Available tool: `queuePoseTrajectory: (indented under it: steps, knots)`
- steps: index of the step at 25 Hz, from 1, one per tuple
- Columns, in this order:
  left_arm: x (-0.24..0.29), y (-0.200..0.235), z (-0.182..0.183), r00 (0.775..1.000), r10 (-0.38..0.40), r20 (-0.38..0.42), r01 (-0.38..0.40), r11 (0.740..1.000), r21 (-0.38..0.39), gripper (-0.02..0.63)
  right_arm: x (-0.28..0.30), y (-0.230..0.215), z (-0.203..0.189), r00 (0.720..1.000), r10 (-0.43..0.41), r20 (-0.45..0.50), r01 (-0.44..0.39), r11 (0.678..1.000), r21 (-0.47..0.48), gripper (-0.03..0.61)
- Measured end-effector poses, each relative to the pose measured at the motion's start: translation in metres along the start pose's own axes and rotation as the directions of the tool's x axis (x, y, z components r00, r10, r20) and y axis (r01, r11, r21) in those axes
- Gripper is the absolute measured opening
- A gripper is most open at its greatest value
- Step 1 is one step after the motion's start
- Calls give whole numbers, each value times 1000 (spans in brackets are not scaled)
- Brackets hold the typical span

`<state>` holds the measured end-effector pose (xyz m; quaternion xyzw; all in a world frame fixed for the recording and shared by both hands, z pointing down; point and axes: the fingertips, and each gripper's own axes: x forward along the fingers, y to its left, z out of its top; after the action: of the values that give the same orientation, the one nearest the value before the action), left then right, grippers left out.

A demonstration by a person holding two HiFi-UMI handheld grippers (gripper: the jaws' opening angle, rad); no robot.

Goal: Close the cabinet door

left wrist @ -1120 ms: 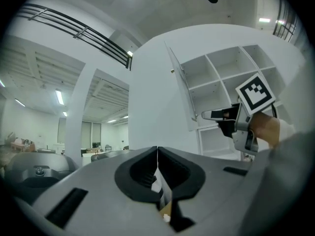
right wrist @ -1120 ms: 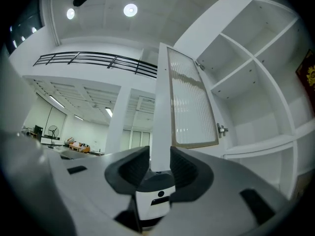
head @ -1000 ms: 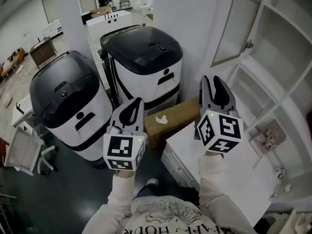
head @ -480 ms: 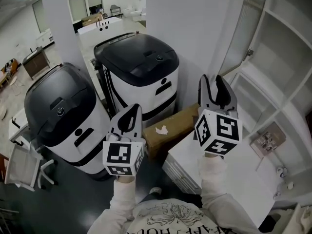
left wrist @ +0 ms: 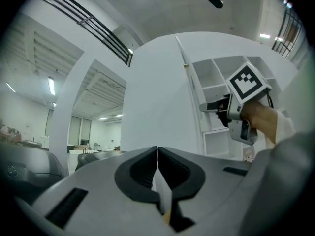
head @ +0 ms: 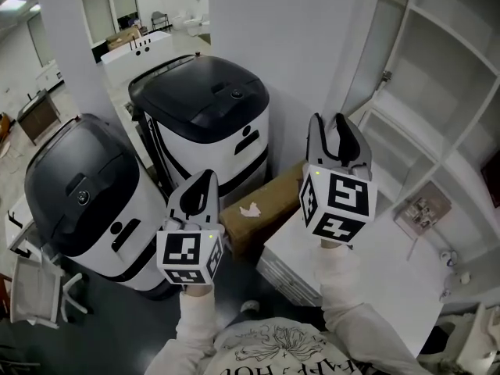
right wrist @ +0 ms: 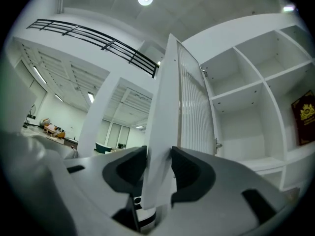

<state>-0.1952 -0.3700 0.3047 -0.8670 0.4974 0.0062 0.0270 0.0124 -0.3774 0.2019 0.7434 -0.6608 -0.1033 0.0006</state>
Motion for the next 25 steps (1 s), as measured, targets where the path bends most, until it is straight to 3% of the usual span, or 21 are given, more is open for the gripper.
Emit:
queuePoseTrajectory:
  steps: [12, 25]
  knots:
    - [15, -17, -4, 995, -100, 9, 100, 995, -2, 5, -13, -7, 0, 1000, -21, 5, 21, 999, 42, 149]
    - [36, -68, -7, 958, -285, 9, 285, 958, -3, 5, -51, -36, 3, 994, -103, 21, 102, 994, 38, 97]
